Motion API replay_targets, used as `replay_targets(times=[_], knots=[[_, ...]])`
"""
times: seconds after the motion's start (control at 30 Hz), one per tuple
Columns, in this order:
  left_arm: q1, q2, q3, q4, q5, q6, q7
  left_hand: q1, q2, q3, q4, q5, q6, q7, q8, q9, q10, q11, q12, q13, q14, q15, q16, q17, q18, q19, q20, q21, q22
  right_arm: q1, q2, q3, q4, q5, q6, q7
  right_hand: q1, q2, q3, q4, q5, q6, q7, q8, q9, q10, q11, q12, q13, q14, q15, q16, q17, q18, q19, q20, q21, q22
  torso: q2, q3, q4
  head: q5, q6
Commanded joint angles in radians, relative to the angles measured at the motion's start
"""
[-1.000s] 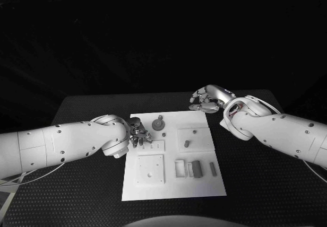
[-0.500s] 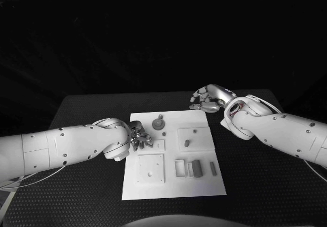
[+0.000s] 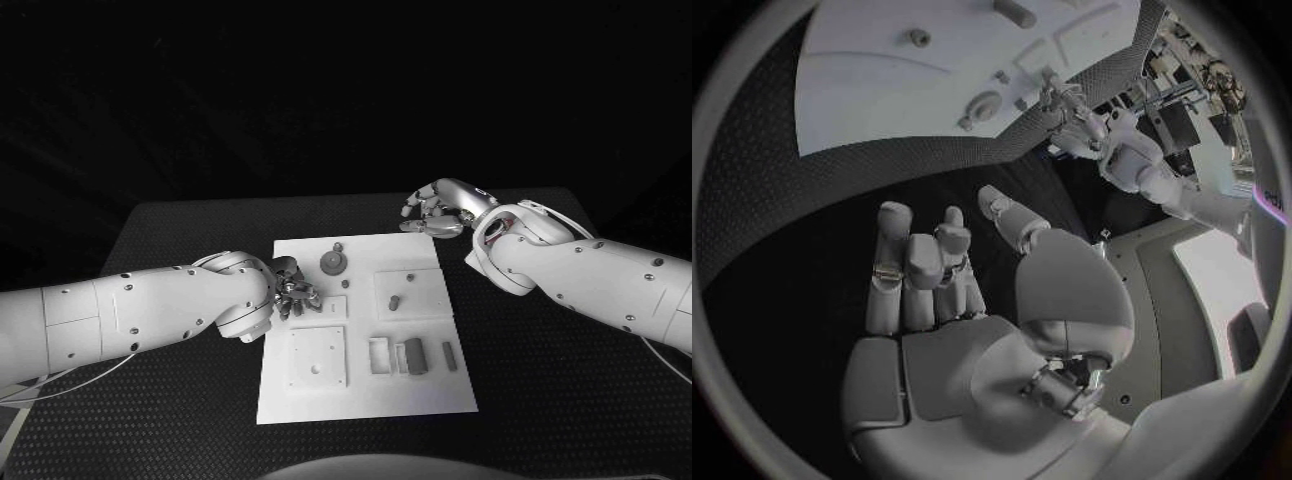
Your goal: Assemble the parts on the task board
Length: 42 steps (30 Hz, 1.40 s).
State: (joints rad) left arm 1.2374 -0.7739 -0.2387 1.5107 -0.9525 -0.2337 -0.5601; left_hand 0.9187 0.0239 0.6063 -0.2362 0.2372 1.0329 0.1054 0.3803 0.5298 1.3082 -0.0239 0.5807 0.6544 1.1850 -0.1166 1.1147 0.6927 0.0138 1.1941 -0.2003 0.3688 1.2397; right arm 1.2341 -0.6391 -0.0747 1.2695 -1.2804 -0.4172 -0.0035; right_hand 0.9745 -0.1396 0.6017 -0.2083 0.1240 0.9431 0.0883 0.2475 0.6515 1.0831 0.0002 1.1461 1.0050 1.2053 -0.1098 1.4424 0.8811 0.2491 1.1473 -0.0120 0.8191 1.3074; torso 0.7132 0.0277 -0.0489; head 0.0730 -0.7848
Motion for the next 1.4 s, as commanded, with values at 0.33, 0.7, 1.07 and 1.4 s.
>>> replay_targets(times=[0.33,0.7,1.07,1.4], knots=[[-0.005,0.004,0.000,-0.004,-0.005,-0.010,0.000,0.005,0.008,0.004,0.006,-0.009,0.071,-0.049,-0.002,0.180,-0.028,-0.020,0.008,-0.006,-0.020,-0.022,0.014,-0.016,-0.014,0.024,-0.023,-0.001,0.004,0.000,0.000,0.001,0.002,-0.006,0.013,0.000,-0.002,0.013,0.000,-0.007,0.002,0.017,0.025,-0.007,0.000,-0.004,0.001,-0.005,-0.001,0.000,0.004,-0.005,0.001,0.013,-0.003,0.003,-0.006,0.018,0.000,-0.0004,0.0001,-0.005,0.002],[-0.015,0.011,0.000,-0.012,0.001,-0.005,0.003,0.005,0.007,0.004,0.006,-0.013,0.072,-0.049,-0.004,0.181,-0.028,-0.020,0.011,-0.007,-0.020,-0.023,0.019,-0.022,-0.014,0.025,-0.023,-0.001,0.005,0.000,-0.002,0.001,0.003,-0.006,0.015,0.000,-0.003,0.015,0.000,-0.007,0.002,0.017,0.025,-0.008,0.000,-0.004,0.001,-0.005,-0.001,0.000,0.005,-0.005,0.001,0.013,-0.003,0.003,-0.007,0.018,0.000,-0.0005,-0.0002,-0.009,0.001],[-0.024,0.018,0.000,-0.019,0.007,0.001,0.006,0.004,0.005,0.003,0.007,-0.016,0.073,-0.049,-0.006,0.183,-0.028,-0.020,0.013,-0.009,-0.021,-0.023,0.023,-0.029,-0.014,0.026,-0.023,-0.003,0.006,0.000,-0.002,0.001,0.002,-0.006,0.016,-0.001,-0.004,0.016,-0.001,-0.007,0.001,0.017,0.025,-0.008,0.000,-0.004,0.001,-0.005,-0.001,0.000,0.005,-0.005,0.001,0.013,-0.003,0.004,-0.007,0.019,0.000,-0.0008,0.0001,-0.012,-0.001],[-0.025,0.018,0.000,-0.018,0.013,0.004,0.010,0.004,-0.004,0.000,0.008,-0.017,0.082,-0.053,-0.007,0.187,-0.023,-0.023,0.021,-0.011,-0.018,-0.026,0.035,-0.040,-0.014,0.032,-0.025,-0.003,0.009,0.000,-0.002,0.001,0.001,-0.006,0.020,-0.001,-0.005,0.016,-0.001,-0.007,0.001,0.018,0.025,-0.008,0.000,-0.004,0.001,-0.005,-0.002,0.000,0.005,-0.005,0.001,0.013,-0.003,0.004,-0.007,0.019,0.000,-0.0004,0.0003,-0.012,-0.001]])
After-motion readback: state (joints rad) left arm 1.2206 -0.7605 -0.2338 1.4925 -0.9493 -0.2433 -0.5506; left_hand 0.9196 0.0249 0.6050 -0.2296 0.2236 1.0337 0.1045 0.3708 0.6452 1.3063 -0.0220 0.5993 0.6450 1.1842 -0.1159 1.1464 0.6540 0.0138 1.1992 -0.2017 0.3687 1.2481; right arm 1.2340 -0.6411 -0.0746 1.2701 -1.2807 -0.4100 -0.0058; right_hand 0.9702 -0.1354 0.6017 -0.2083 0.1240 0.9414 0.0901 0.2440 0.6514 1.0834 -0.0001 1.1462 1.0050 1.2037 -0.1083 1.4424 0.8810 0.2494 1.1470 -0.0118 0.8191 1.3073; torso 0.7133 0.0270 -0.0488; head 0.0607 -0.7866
